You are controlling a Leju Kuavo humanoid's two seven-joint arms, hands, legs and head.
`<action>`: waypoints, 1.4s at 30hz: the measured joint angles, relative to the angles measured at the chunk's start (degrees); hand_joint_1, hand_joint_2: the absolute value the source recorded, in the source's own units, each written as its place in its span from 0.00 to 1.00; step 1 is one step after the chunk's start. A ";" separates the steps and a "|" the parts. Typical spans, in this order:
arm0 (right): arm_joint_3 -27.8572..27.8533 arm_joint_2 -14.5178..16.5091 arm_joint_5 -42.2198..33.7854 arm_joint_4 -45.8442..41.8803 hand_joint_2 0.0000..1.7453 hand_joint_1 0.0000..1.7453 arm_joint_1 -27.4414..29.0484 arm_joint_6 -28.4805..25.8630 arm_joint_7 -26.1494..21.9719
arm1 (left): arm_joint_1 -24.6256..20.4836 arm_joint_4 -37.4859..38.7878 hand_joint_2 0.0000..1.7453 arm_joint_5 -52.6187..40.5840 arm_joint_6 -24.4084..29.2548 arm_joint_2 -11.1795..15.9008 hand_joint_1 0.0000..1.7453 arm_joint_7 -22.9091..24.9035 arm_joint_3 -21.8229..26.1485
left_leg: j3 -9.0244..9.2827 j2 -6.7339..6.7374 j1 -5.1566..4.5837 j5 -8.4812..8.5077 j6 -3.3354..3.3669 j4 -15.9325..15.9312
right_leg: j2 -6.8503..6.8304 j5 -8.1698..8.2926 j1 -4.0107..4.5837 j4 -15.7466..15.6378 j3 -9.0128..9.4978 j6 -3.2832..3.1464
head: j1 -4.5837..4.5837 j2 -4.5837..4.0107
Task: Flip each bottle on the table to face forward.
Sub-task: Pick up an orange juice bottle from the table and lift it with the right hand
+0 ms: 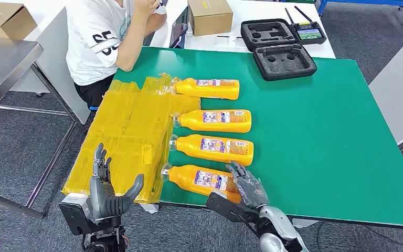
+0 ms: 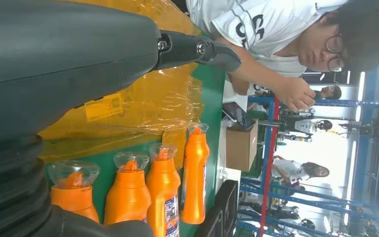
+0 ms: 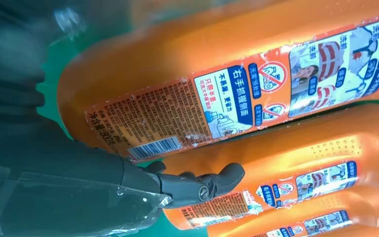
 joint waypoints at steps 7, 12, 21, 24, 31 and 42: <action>0.02 -0.31 -0.32 0.36 1.00 0.07 -0.39 0.00 -0.06 | 0.02 0.00 1.00 0.14 0.00 0.08 0.00 -0.02 0.00 | 0.00 0.00 0.00 0.00 0.00 0.00 | 0.00 0.00 0.00 0.00 0.00 0.00 | 0.01 0.00; 0.02 -0.50 -0.34 0.55 1.00 0.52 -0.45 0.00 -0.06 | 0.02 0.00 1.00 0.14 0.02 0.10 0.00 -0.02 0.00 | -0.01 0.00 0.00 0.00 0.00 0.00 | 0.00 0.00 0.00 0.00 0.00 0.00 | 0.00 0.00; 0.21 -0.85 -1.21 1.90 1.00 0.99 -2.01 2.26 -0.10 | 0.01 0.01 1.00 0.66 0.50 0.16 0.00 -0.67 0.00 | 0.02 0.00 0.00 0.01 0.00 0.00 | 0.00 0.00 0.00 0.00 0.02 0.00 | 0.01 0.00; 0.41 -1.17 -1.75 2.91 1.00 1.00 -2.94 3.32 -0.06 | -0.06 0.02 1.00 1.04 0.50 0.26 0.00 -0.78 0.00 | 0.06 0.00 0.00 0.00 0.01 0.00 | 0.01 0.00 0.00 0.00 0.04 0.00 | 0.00 0.00; 0.75 -1.71 -1.85 4.36 1.00 1.00 -4.28 4.66 0.19 | -0.35 0.02 1.00 1.27 0.51 0.37 0.00 -0.92 -0.02 | 0.21 0.03 0.00 -0.04 0.03 0.00 | 0.02 0.00 0.00 -0.01 0.14 0.00 | 0.00 0.00; 1.10 -1.68 -10.78 5.12 1.00 1.00 -4.40 4.32 -8.34 | -1.14 0.84 1.00 1.63 -0.21 0.38 0.00 -0.99 -0.05 | 0.39 0.02 -0.01 -0.02 0.07 0.00 | 0.02 0.01 0.00 -0.01 0.35 0.01 | -0.01 0.00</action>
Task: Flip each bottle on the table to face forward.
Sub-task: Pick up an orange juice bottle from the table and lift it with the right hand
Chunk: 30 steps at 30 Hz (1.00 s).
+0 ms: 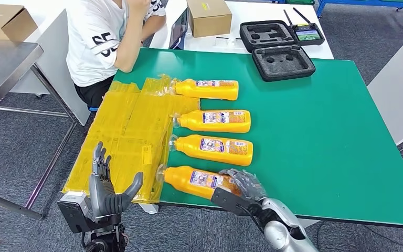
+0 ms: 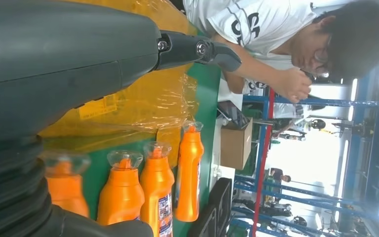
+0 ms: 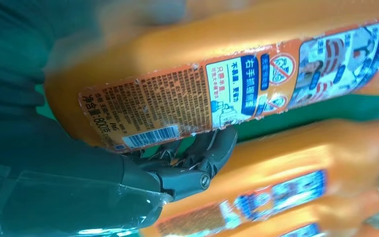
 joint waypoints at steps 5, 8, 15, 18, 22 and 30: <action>-0.40 1.20 -8.06 -1.10 1.00 1.00 0.46 -2.86 -8.50 | -0.16 0.29 1.00 0.00 -0.33 0.00 0.00 -0.33 0.00 | -0.16 -0.01 0.00 0.03 0.04 0.00 | -0.01 0.00 0.00 0.01 -0.13 0.00 | 0.01 0.00; -1.22 2.28 -11.47 -2.48 1.00 1.00 0.34 -5.08 -11.73 | -0.17 0.30 1.00 0.03 -0.33 0.00 0.00 -0.59 0.01 | -0.18 -0.01 0.00 0.02 0.04 0.00 | -0.01 -0.01 0.00 0.01 -0.15 0.01 | 0.01 0.00; -3.22 4.58 -12.48 -3.48 1.00 1.00 0.24 -10.99 -13.84 | 0.31 -0.02 1.00 3.44 -0.09 -0.13 0.00 -1.35 0.50 | -0.23 -0.01 -0.01 0.02 0.04 0.00 | -0.02 -0.01 -0.01 0.01 -0.18 0.01 | 0.02 0.00; -3.70 5.17 -12.39 -3.48 1.00 1.00 0.10 -11.77 -13.88 | 0.56 -0.39 1.00 5.24 -0.36 -0.34 0.00 -1.72 1.12 | -0.23 -0.01 -0.01 0.03 0.04 0.00 | -0.02 -0.01 -0.01 0.01 -0.18 0.00 | 0.02 0.00; -3.90 5.64 -12.59 -3.44 1.00 1.00 0.12 -13.01 -14.66 | 0.79 -0.80 1.00 6.70 -0.78 -0.51 0.00 -1.91 1.47 | -0.23 -0.01 -0.01 0.03 0.04 0.00 | -0.02 -0.01 -0.01 0.01 -0.19 0.00 | 0.01 0.00; -4.77 9.45 -17.87 0.83 1.00 1.00 0.41 -19.90 -30.36 | -0.47 0.30 1.00 17.84 -15.83 -0.46 0.00 4.01 -0.30 | -0.28 -0.01 -0.01 0.02 0.04 0.00 | -0.02 -0.01 -0.01 0.01 -0.26 0.00 | 0.02 0.00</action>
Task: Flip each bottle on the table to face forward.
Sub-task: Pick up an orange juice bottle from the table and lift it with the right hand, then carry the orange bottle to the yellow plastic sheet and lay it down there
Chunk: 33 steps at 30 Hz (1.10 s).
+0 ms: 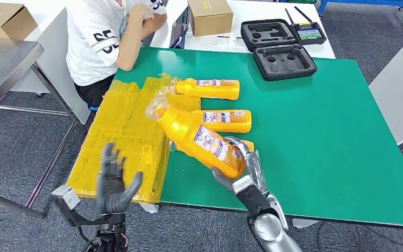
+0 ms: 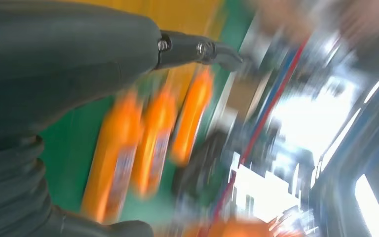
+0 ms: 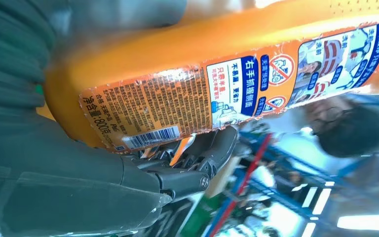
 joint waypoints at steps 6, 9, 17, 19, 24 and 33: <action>1.71 3.85 -0.67 3.58 1.00 1.00 0.37 0.53 -3.52 | -2.21 4.09 1.00 3.27 -6.65 0.14 0.00 2.15 -3.27 | -0.01 0.00 0.01 0.01 0.00 0.00 | 0.00 0.00 0.01 0.00 -0.02 0.00 | -0.01 0.00; 2.46 4.89 -1.09 4.70 1.00 1.00 0.35 1.23 -3.71 | -3.00 5.47 1.00 3.67 -7.38 0.20 0.00 2.30 -4.04 | -0.02 0.00 0.00 0.01 0.00 0.00 | 0.00 0.00 0.00 0.00 -0.02 0.00 | 0.00 0.00; 3.95 7.04 -1.34 7.22 1.00 1.00 0.35 3.55 -4.01 | -4.40 7.86 1.00 4.65 -9.51 0.38 0.00 2.25 -4.90 | -0.04 0.00 -0.01 0.00 0.00 0.00 | 0.00 0.00 -0.01 0.00 -0.04 0.00 | 0.00 -0.01; 4.02 7.30 -1.14 7.57 1.00 1.00 0.33 3.97 -3.99 | -4.51 7.99 1.00 4.74 -9.93 0.39 0.00 2.20 -4.91 | -0.04 0.00 -0.01 0.00 0.00 0.00 | 0.00 0.00 -0.01 0.00 -0.04 0.00 | -0.01 -0.02; 4.03 7.36 -1.07 7.66 1.00 1.00 0.32 4.06 -3.97 | -4.53 8.03 1.00 4.77 -10.04 0.40 0.00 2.20 -4.92 | -0.04 0.00 -0.01 0.00 0.00 0.00 | 0.00 0.00 -0.01 0.00 -0.04 0.00 | -0.01 -0.01; 3.59 8.93 2.08 11.62 1.00 1.00 -0.85 9.43 -1.21 | -7.01 9.75 1.00 6.51 -13.32 0.40 0.00 1.44 -4.94 | -0.04 0.00 -0.01 0.01 0.00 0.00 | 0.00 0.00 -0.01 0.00 -0.04 0.00 | -0.01 0.00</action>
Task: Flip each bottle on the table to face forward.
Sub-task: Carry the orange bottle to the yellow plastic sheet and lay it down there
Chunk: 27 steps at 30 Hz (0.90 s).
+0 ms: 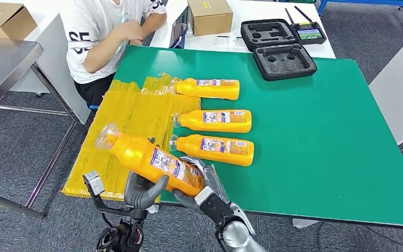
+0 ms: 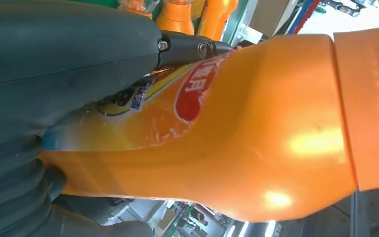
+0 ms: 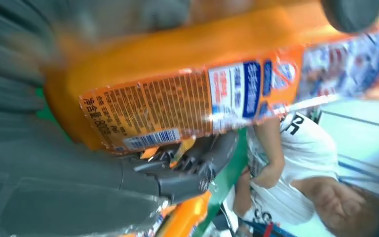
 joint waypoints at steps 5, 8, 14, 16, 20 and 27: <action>-0.32 0.31 2.35 1.21 1.00 1.00 -0.23 1.43 0.80 | -0.39 0.55 1.00 0.94 -0.96 0.01 0.00 -0.01 0.12 | 0.00 0.00 0.00 0.00 0.00 0.00 | 0.00 0.00 0.00 0.00 0.00 0.00 | 0.01 0.00; -0.56 0.41 3.62 1.87 1.00 1.00 -0.38 1.71 0.95 | -0.25 0.92 1.00 1.18 -1.44 0.02 0.41 0.10 0.16 | -0.01 0.00 0.00 0.00 0.00 0.00 | 0.00 0.00 0.00 0.00 -0.01 0.00 | 0.01 -0.01; -0.63 0.48 4.83 3.11 1.00 1.00 -0.48 2.12 1.01 | -0.05 1.46 1.00 1.21 -2.54 0.02 1.00 0.03 0.21 | -0.01 0.00 0.00 0.00 0.00 0.00 | 0.00 0.00 0.00 0.00 0.00 0.00 | 0.01 0.00; -0.63 0.50 4.95 3.42 1.00 1.00 -0.50 2.25 0.99 | -0.05 1.61 1.00 1.24 -2.80 0.03 1.00 -0.01 0.26 | -0.01 0.00 0.00 0.00 0.00 0.00 | 0.00 0.00 0.00 0.00 0.00 0.00 | 0.01 0.00; -0.63 0.56 5.02 3.82 1.00 1.00 -0.60 2.30 0.98 | -0.06 1.77 1.00 1.24 -2.84 0.08 1.00 -0.01 0.42 | -0.01 0.00 0.00 0.00 0.00 0.00 | 0.00 0.00 0.00 0.00 0.00 0.00 | 0.00 0.00; -0.60 0.91 5.38 4.52 1.00 0.25 -1.04 2.01 1.00 | -0.24 2.10 1.00 1.09 -2.84 0.13 1.00 -0.06 0.61 | -0.01 0.00 0.00 0.00 0.00 0.00 | 0.00 0.00 0.00 0.00 -0.01 0.00 | 0.01 -0.01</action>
